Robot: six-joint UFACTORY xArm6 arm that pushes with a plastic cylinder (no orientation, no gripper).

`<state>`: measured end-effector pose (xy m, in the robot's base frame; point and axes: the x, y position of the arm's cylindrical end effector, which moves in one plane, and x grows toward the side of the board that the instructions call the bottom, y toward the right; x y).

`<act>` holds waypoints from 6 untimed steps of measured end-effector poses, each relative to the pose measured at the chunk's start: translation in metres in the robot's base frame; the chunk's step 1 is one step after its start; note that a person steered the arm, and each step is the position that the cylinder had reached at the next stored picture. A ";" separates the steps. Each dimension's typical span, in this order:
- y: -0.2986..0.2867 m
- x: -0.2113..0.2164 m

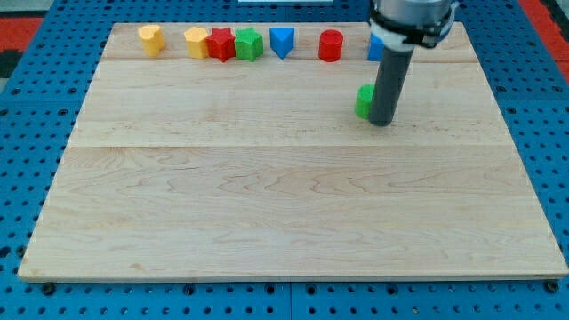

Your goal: Slide the green circle to the top right

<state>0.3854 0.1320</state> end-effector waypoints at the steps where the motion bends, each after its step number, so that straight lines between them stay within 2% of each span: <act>1: -0.013 0.006; 2: -0.047 0.010; 3: -0.040 -0.012; 6: 0.029 -0.069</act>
<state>0.3165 0.1610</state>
